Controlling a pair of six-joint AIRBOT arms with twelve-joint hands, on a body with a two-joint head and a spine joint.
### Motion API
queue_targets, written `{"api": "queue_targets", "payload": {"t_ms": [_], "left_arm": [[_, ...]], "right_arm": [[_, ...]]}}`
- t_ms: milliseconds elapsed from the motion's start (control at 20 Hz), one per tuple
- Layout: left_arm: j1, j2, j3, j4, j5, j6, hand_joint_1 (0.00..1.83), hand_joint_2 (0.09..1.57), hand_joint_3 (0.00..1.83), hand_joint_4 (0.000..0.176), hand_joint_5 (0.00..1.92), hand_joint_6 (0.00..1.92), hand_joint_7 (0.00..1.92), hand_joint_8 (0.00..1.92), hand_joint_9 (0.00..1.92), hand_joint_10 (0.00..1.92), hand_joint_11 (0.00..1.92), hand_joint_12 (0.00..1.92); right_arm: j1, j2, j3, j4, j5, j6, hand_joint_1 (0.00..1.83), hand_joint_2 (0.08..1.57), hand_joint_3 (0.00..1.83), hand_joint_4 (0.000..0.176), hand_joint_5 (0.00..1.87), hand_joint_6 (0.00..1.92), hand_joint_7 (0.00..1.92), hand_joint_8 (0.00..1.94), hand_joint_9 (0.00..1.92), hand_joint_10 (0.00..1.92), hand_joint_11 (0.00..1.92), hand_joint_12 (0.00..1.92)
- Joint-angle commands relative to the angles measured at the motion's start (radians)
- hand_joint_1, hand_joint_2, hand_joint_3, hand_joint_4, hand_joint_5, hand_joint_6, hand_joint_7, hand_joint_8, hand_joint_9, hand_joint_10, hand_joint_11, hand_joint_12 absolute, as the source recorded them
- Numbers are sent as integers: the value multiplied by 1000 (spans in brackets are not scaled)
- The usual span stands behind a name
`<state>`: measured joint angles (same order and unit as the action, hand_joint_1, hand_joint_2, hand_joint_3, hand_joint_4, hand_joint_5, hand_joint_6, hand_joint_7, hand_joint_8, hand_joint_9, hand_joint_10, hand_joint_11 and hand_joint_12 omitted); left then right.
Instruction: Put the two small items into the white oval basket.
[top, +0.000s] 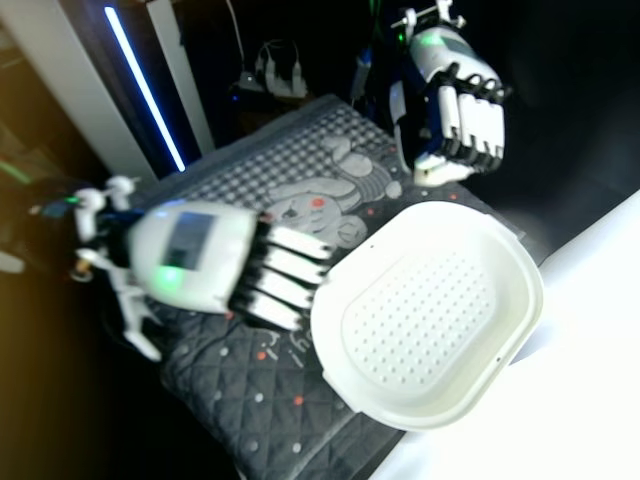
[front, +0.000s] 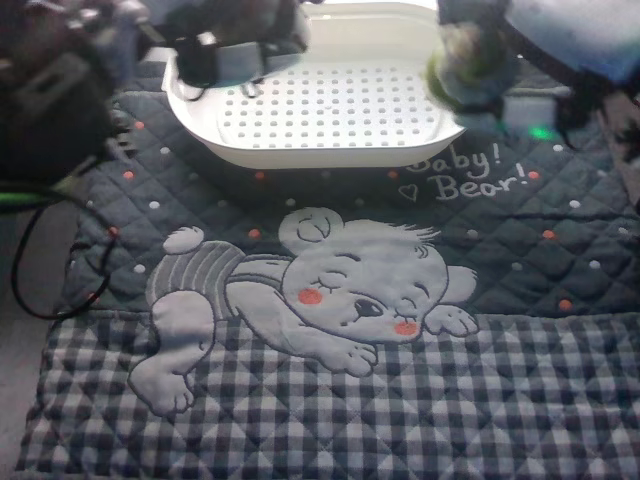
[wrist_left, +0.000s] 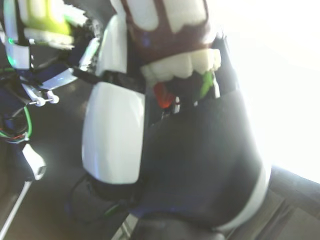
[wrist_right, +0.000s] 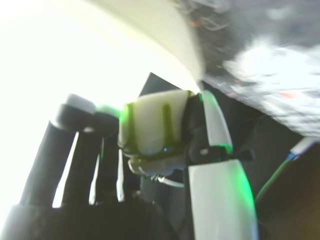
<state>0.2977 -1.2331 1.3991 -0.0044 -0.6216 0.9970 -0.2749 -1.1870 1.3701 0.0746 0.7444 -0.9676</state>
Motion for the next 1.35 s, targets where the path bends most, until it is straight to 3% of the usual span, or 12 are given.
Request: {"api": "queue_targets", "payload": {"t_ms": [0, 50, 100, 150, 200, 300, 350, 600, 850, 1050, 1150, 1300], "left_arm": [[-13, -3, 27, -28, -45, 1, 1627, 1305, 0, 0, 305, 1893, 350, 1739, 421, 1866, 606, 1921], [-17, -24, 52, -33, -19, 1, 1626, 1309, 1, 0, 303, 1836, 340, 1760, 440, 1884, 557, 1920], [-18, -50, 79, -50, 33, 5, 1137, 1173, 0, 16, 180, 1204, 177, 1101, 234, 1390, 117, 1817], [-17, -50, 79, -61, 42, 18, 894, 1149, 0, 76, 111, 878, 151, 640, 46, 1054, 23, 1662], [-12, -50, 75, -75, 55, 44, 732, 1140, 0, 121, 40, 537, 80, 262, 8, 482, 4, 1351], [-1, -42, 70, -110, 60, 80, 519, 1021, 0, 147, 2, 25, 2, 10, 0, 18, 0, 155], [2, -39, 70, -119, 59, 80, 496, 991, 0, 153, 0, 4, 0, 1, 0, 3, 0, 30], [8, 3, 41, -151, 45, 115, 469, 948, 0, 175, 0, 0, 0, 0, 0, 0, 0, 0], [81, 165, -121, -152, -151, 116, 440, 961, 0, 176, 0, 0, 0, 0, 0, 0, 0, 0], [218, 267, -244, -153, -367, 97, 419, 993, 9, 128, 0, 0, 0, 0, 0, 0, 0, 0], [281, 316, -293, -152, -448, 86, 457, 1006, 12, 125, 0, 0, 0, 0, 0, 0, 0, 0], [391, 361, -342, -149, -567, 48, 539, 1044, 22, 127, 0, 0, 0, 0, 0, 0, 0, 0]], "right_arm": [[12, -10, 28, 15, 36, -3, 1110, 1009, 715, 0, 557, 1798, 721, 1723, 841, 1921, 924, 1921], [18, -27, 48, 23, 17, -3, 1113, 1001, 730, 0, 555, 1799, 731, 1726, 877, 1921, 947, 1921], [22, -38, 65, 36, -11, -3, 876, 1107, 95, 48, 104, 904, 139, 640, 133, 755, 146, 1516], [22, -38, 67, 41, -14, -4, 734, 1063, 23, 86, 20, 300, 27, 127, 26, 150, 28, 851], [22, -39, 68, 46, -19, -7, 661, 1037, 5, 110, 3, 59, 5, 25, 4, 29, 5, 169], [22, -39, 67, 45, -25, -10, 524, 1011, 0, 170, 0, 1, 0, 0, 0, 0, 0, 6], [22, -38, 66, 45, -29, -15, 514, 1017, 0, 169, 0, 0, 0, 0, 0, 0, 0, 0], [22, -8, 29, 43, -27, -26, 438, 1018, 0, 176, 0, 0, 0, 0, 0, 0, 0, 0], [22, 161, -164, -6, 53, -126, 430, 1036, 8, 176, 0, 0, 0, 0, 0, 0, 0, 0], [20, 295, -293, -92, 109, -126, 409, 1029, 2, 172, 0, 0, 0, 0, 0, 0, 35, 17], [16, 339, -342, -110, 109, -126, 396, 1033, 4, 152, 0, 0, 0, 0, 0, 0, 7, 8], [-76, 380, -381, -105, 179, -126, 351, 994, 0, 170, 0, 0, 0, 0, 0, 0, 0, 0]]}}
